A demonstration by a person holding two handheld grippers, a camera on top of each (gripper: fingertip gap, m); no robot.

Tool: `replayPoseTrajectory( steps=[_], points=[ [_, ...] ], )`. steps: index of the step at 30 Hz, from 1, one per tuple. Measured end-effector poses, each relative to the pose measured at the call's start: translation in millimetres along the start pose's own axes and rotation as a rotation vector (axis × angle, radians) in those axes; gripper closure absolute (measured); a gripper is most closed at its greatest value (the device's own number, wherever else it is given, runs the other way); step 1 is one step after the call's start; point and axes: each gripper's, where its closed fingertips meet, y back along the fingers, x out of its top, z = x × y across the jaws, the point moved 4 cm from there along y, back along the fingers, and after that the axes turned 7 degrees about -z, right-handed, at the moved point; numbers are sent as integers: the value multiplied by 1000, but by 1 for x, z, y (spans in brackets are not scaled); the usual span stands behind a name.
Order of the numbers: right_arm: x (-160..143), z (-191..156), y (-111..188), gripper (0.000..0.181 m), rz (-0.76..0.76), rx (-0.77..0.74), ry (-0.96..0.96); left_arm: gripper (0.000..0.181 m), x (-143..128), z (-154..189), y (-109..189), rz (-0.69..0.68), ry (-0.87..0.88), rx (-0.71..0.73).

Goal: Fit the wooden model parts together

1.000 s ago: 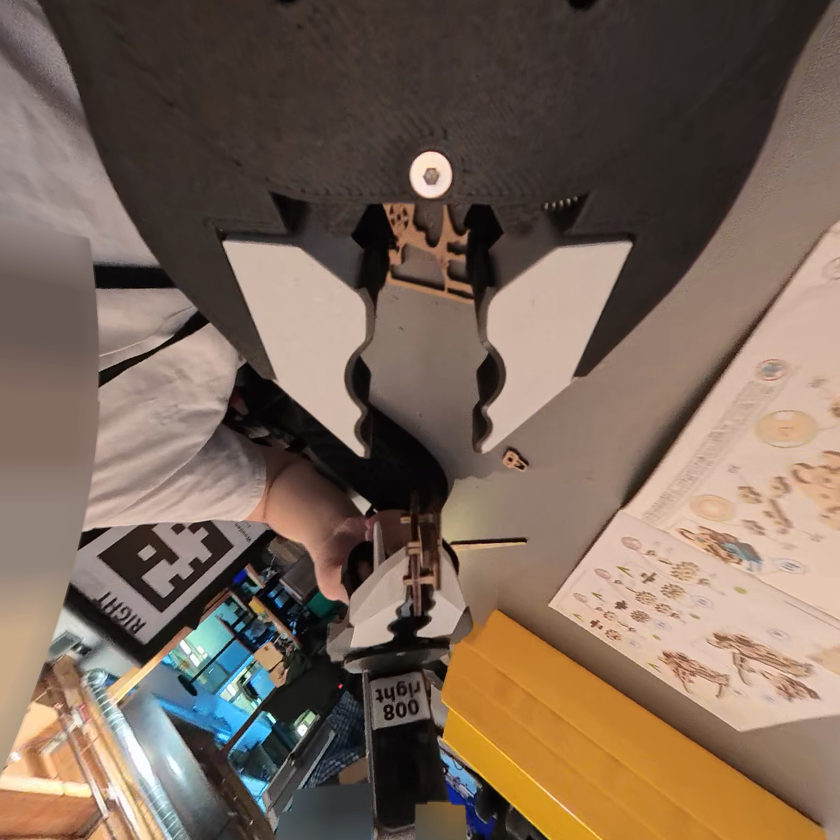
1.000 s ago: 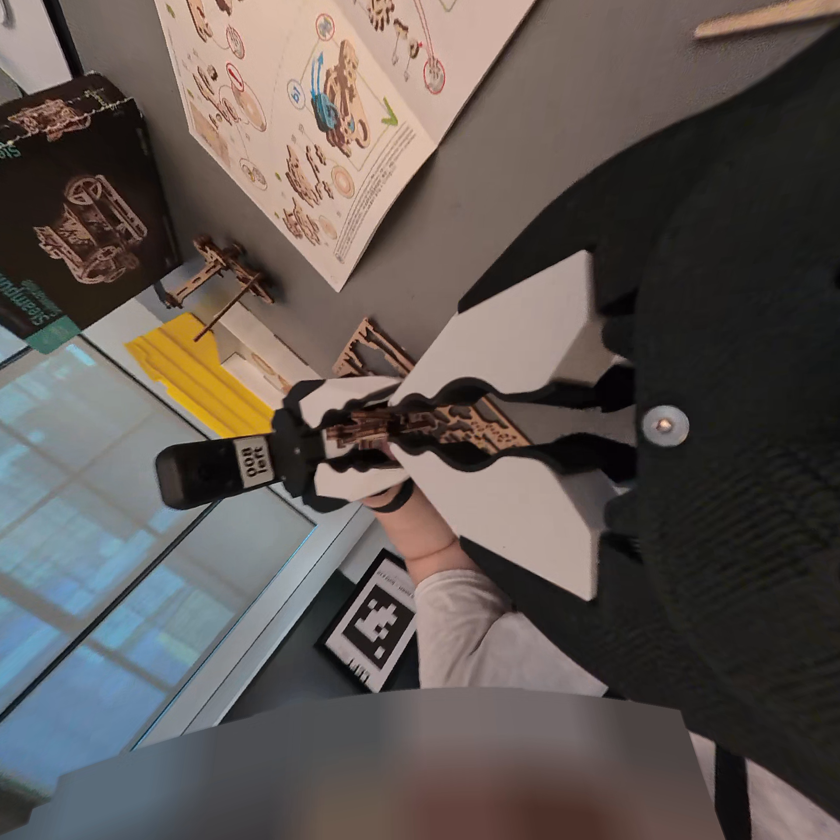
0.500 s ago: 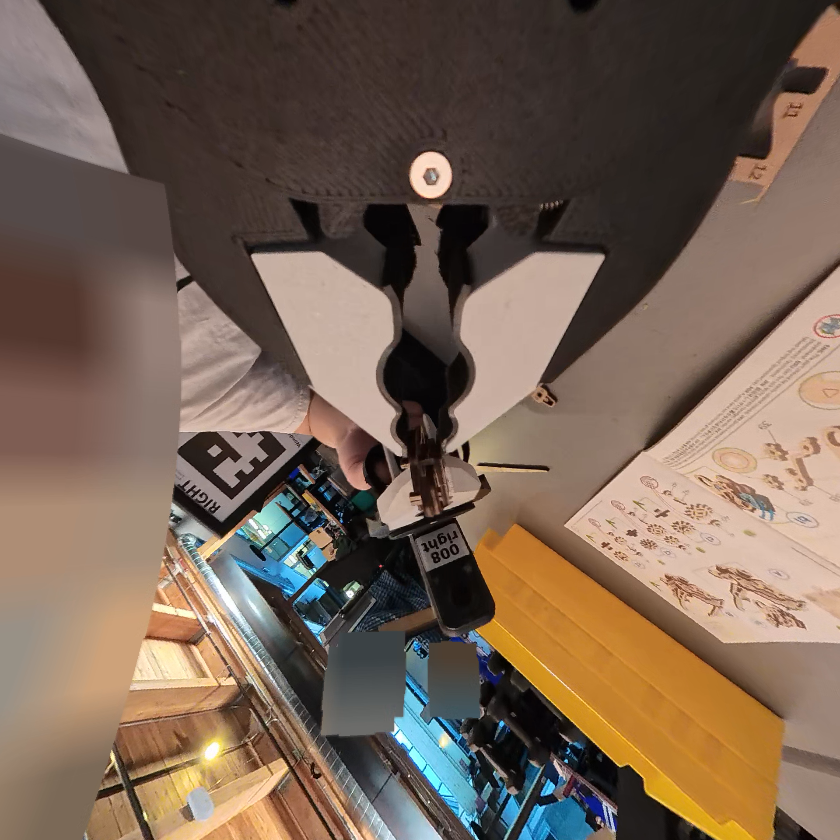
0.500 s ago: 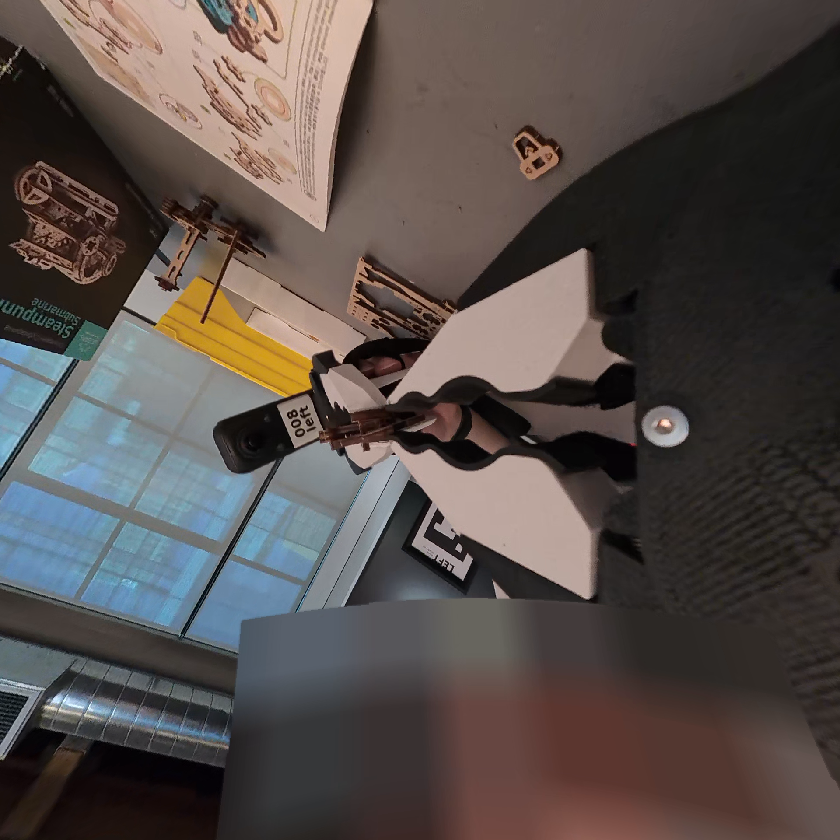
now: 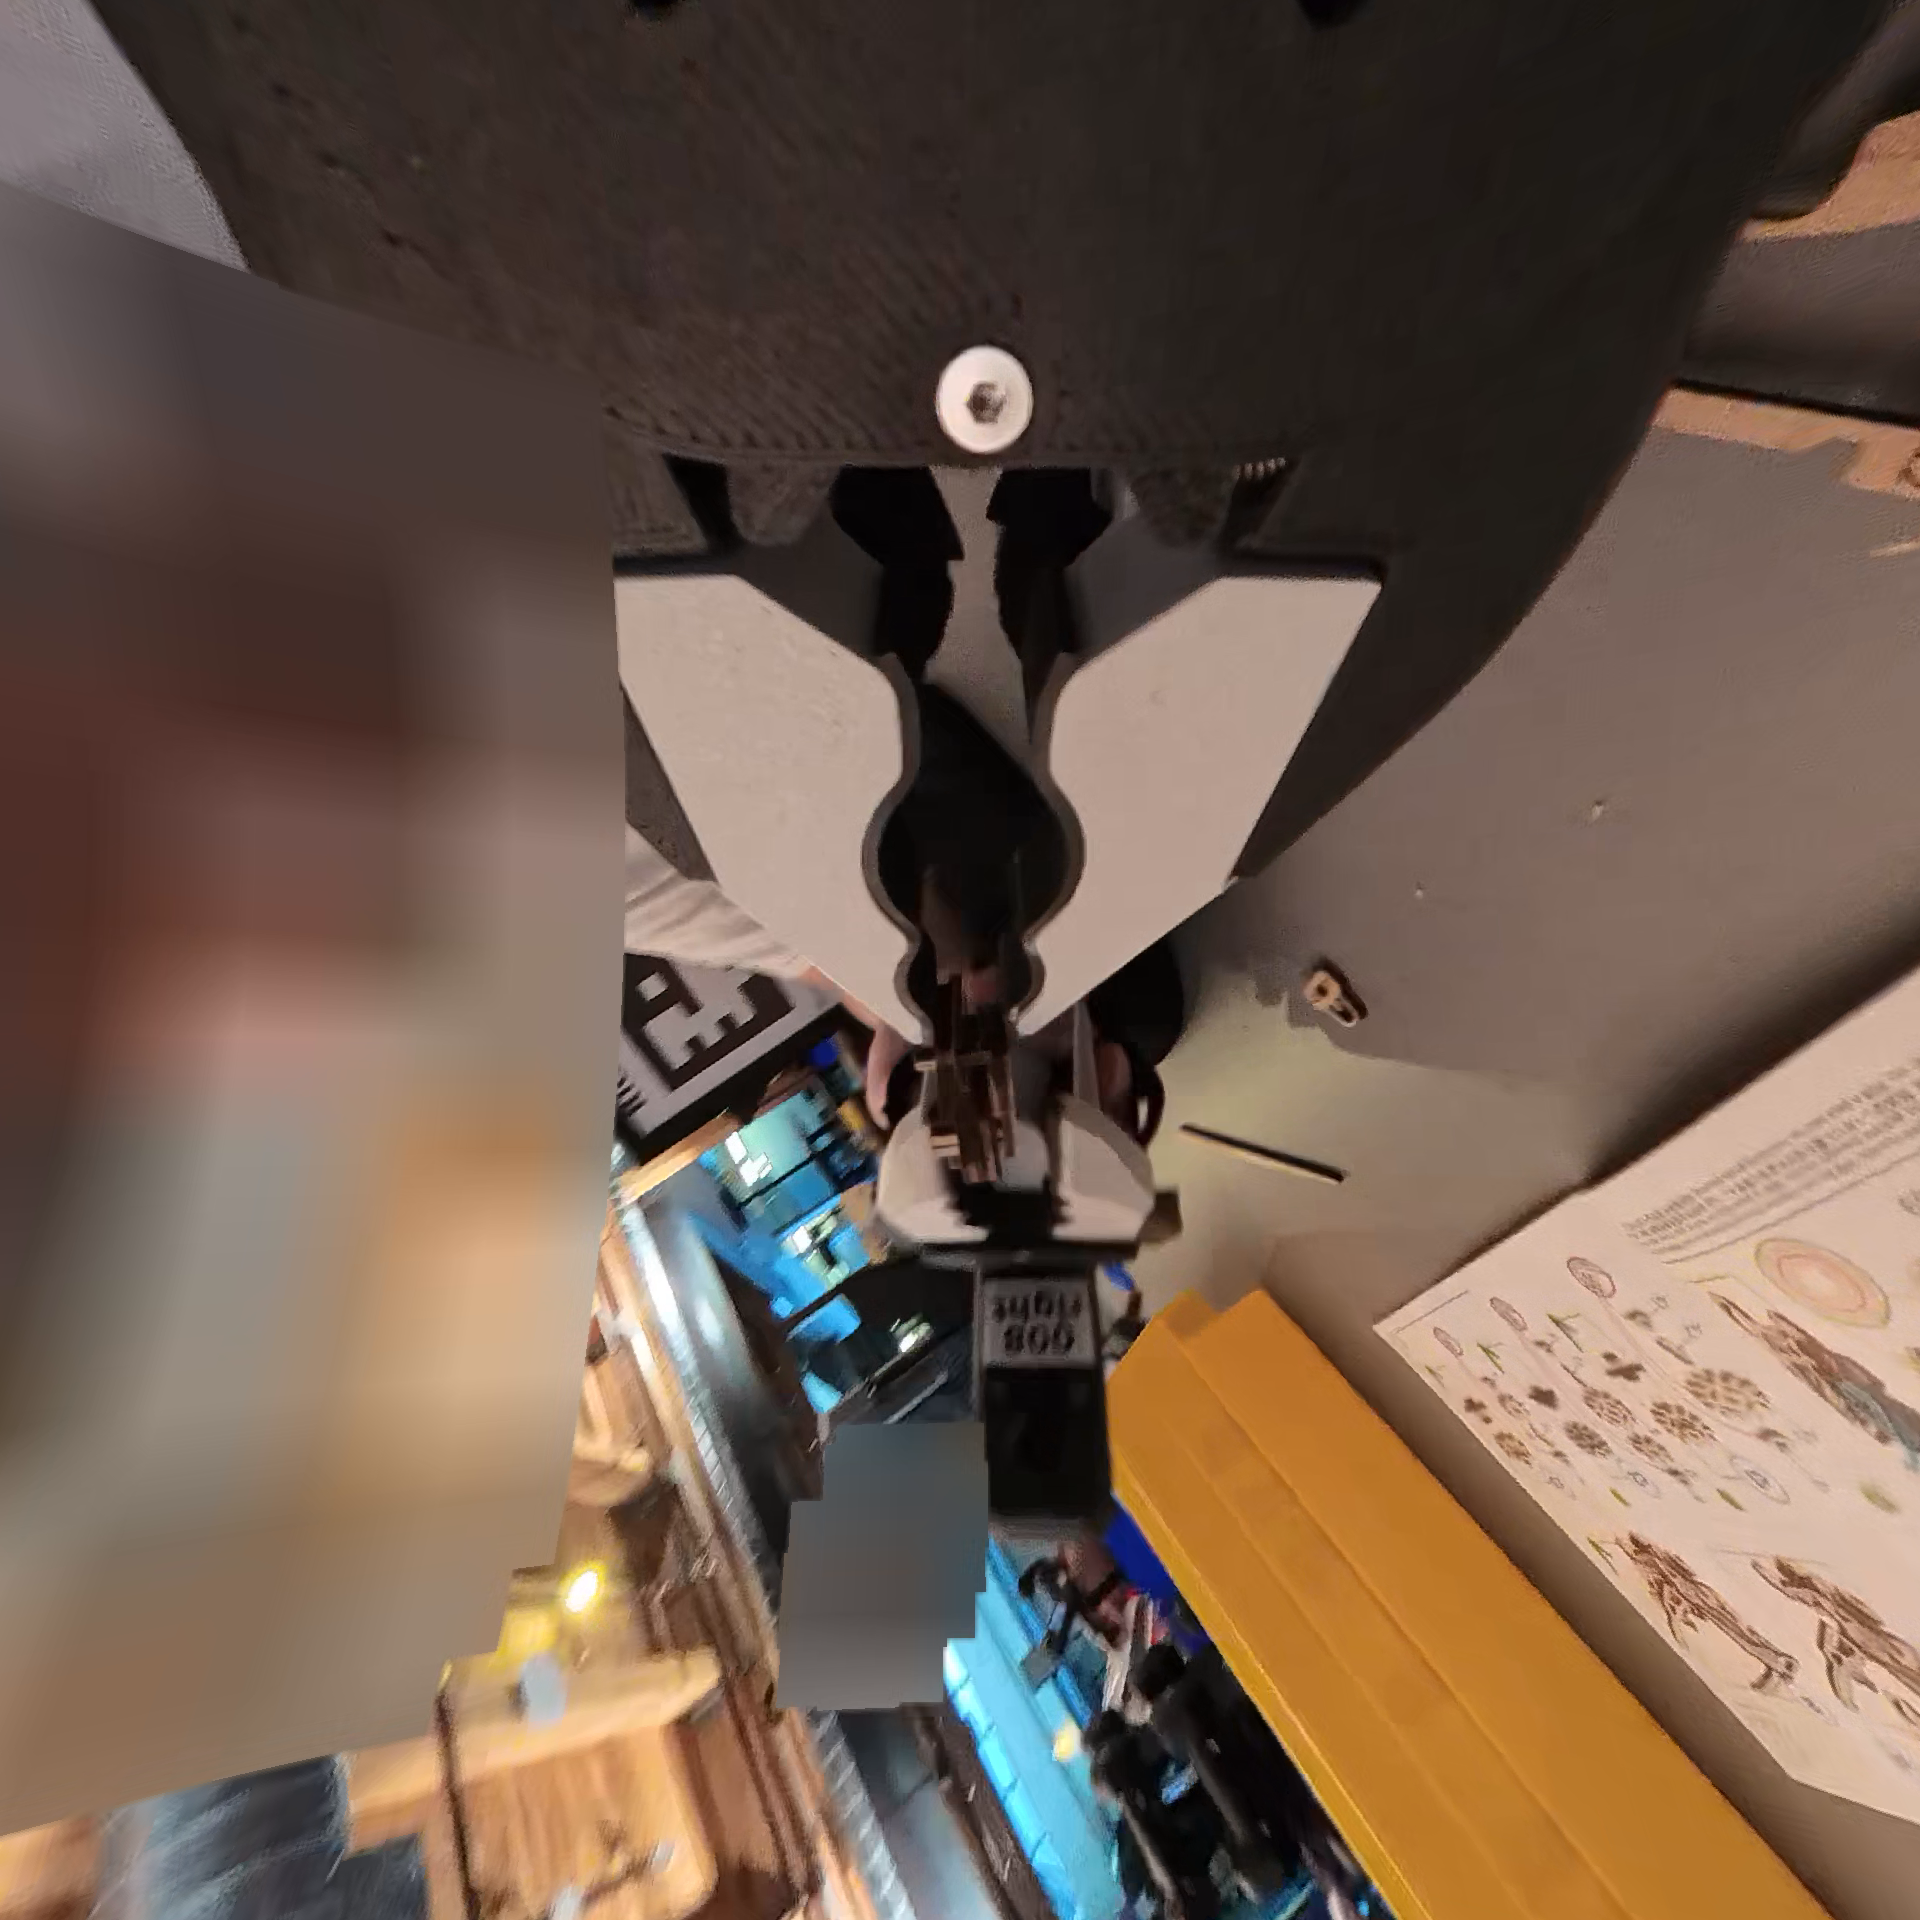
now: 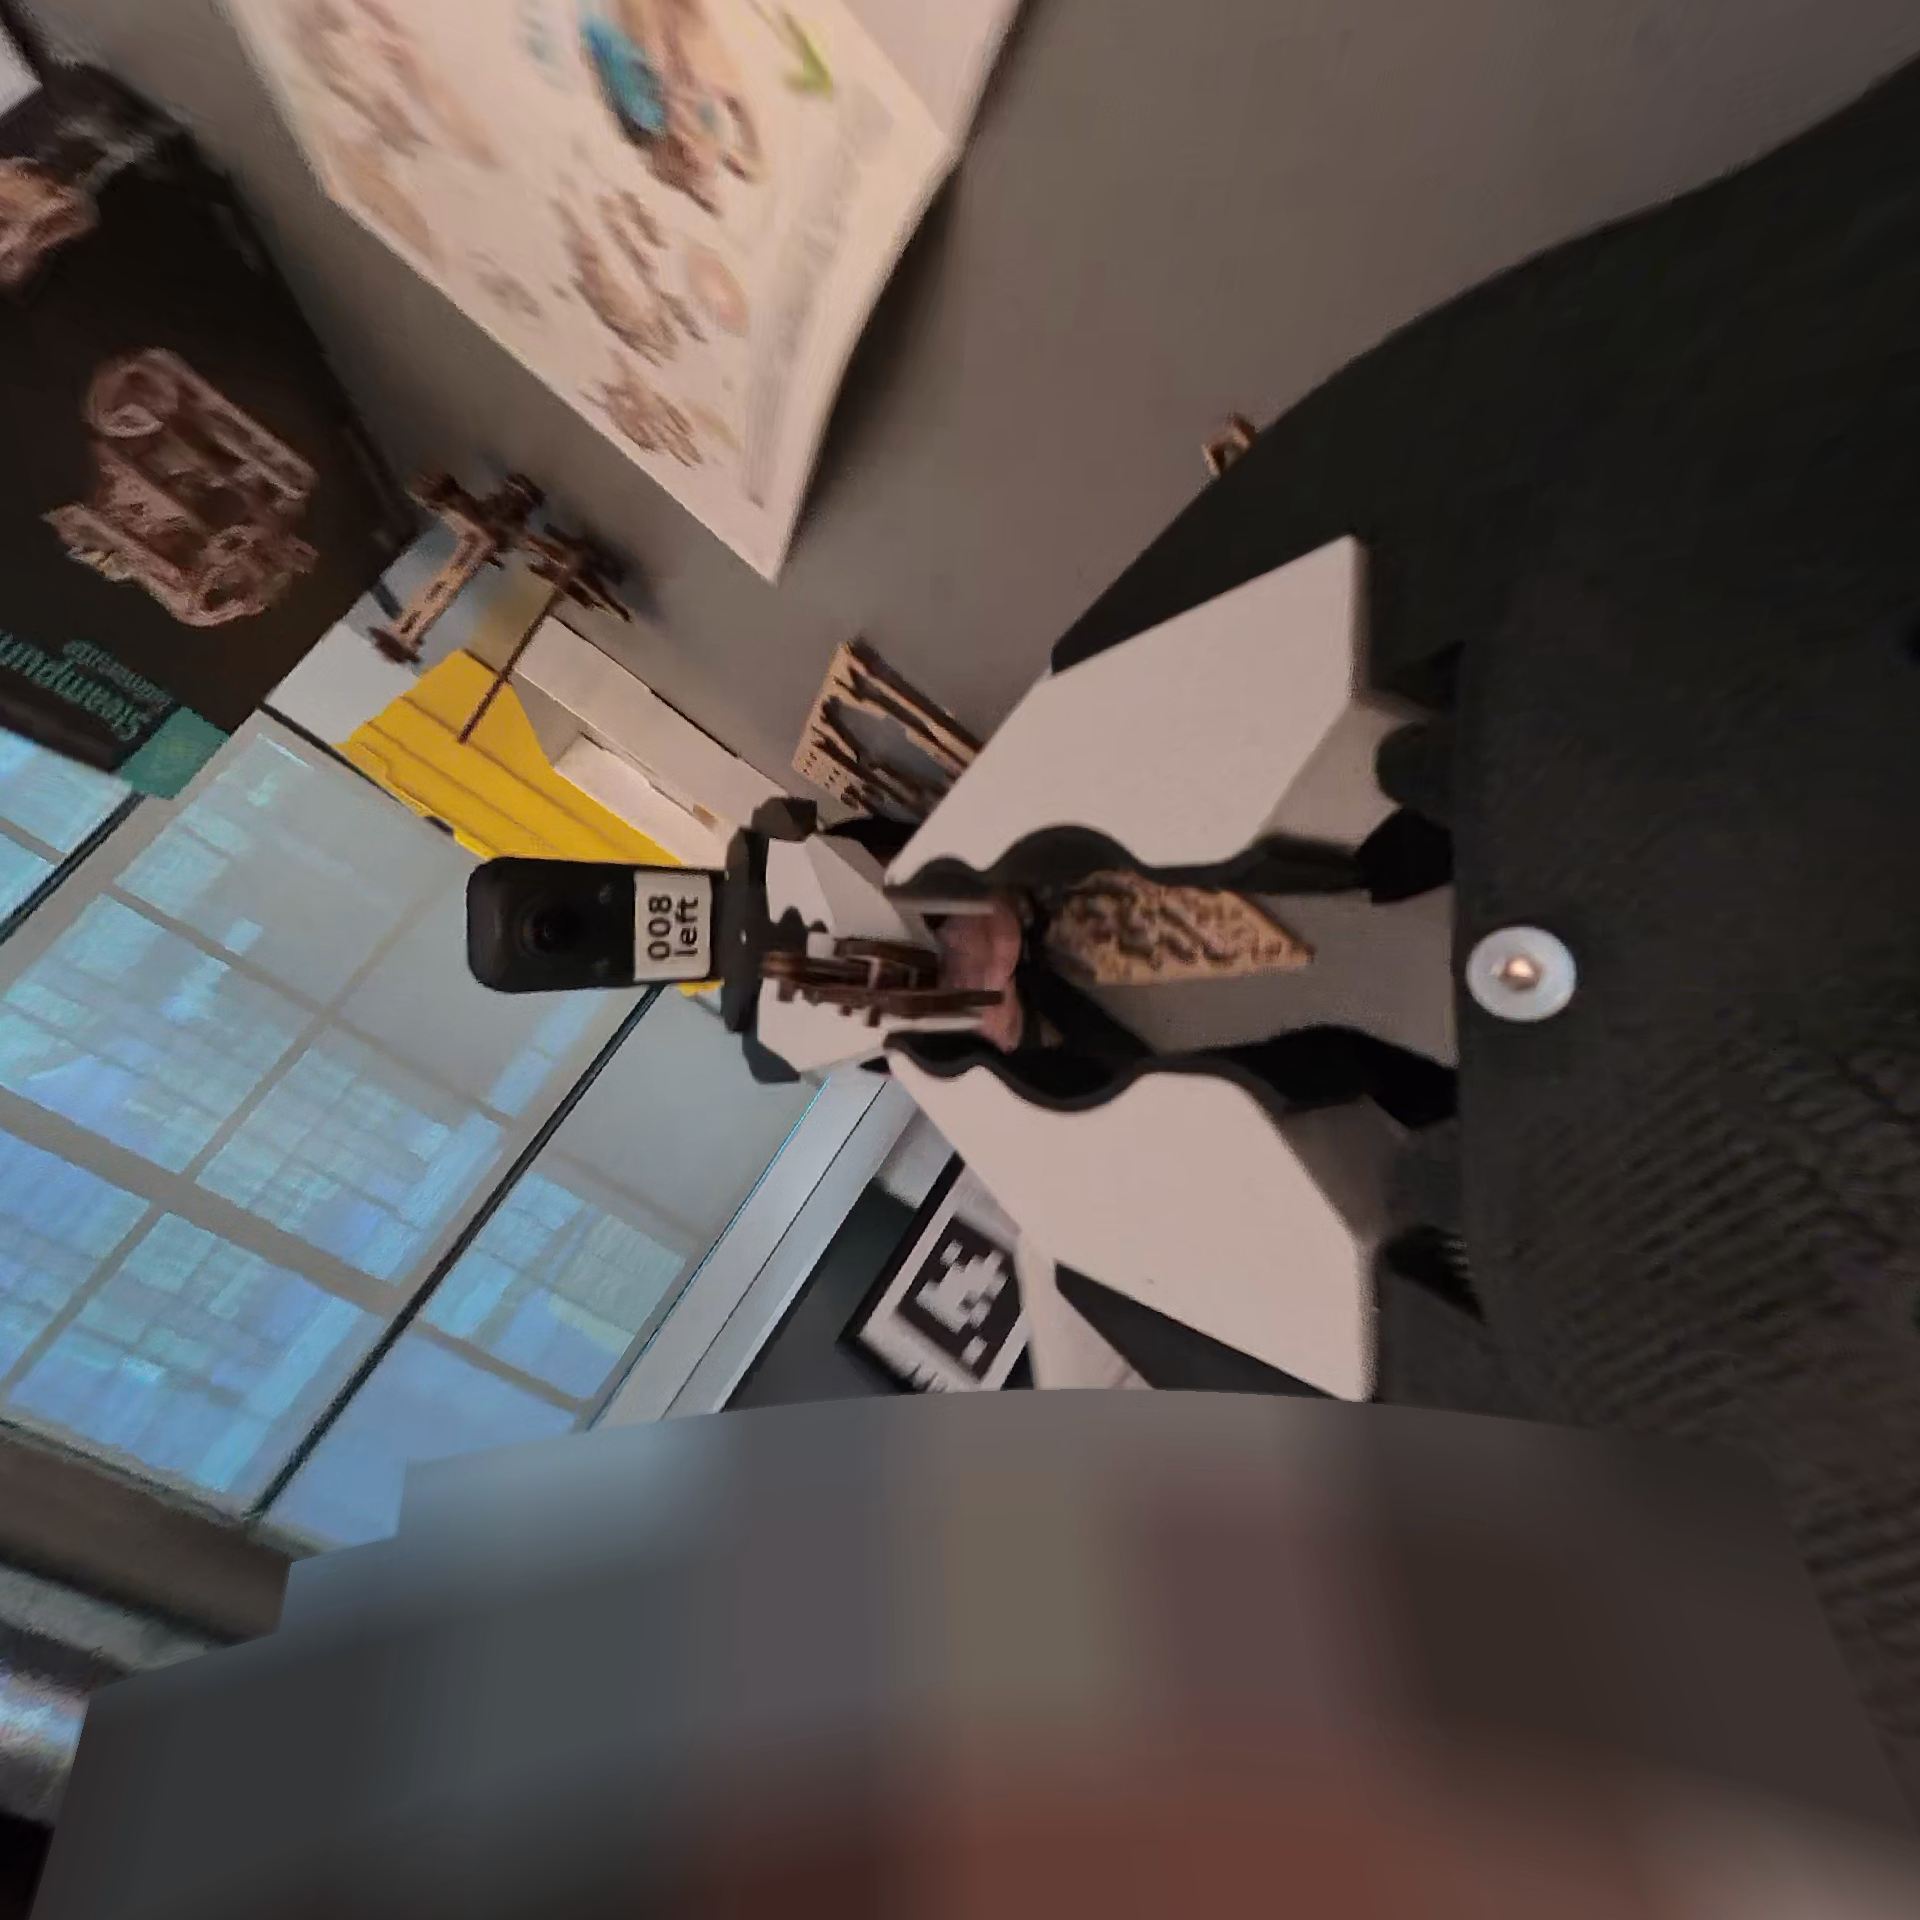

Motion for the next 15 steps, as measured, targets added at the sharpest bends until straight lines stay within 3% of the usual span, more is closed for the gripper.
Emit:
replayPoseTrajectory(
  steps=[1, 4, 7, 12, 15],
  points=[
    [2, 0, 3, 150, -24, -30, 99, 172, -2, 0, -1, -34, -40, 31],
    [2, -2, 7, 137, -143, -143, 373, 172, -9, 2, -5, -127, -147, 104],
    [-11, -5, 2, 136, -266, -122, 384, 172, -16, 6, -10, -190, -199, 131],
    [-30, -8, -4, 171, -394, -38, 324, 172, -19, 8, -15, -197, -200, 124],
    [-26, -14, -4, 173, -351, -2, 358, 172, -16, 14, -15, -186, -315, 132]
  ],
)
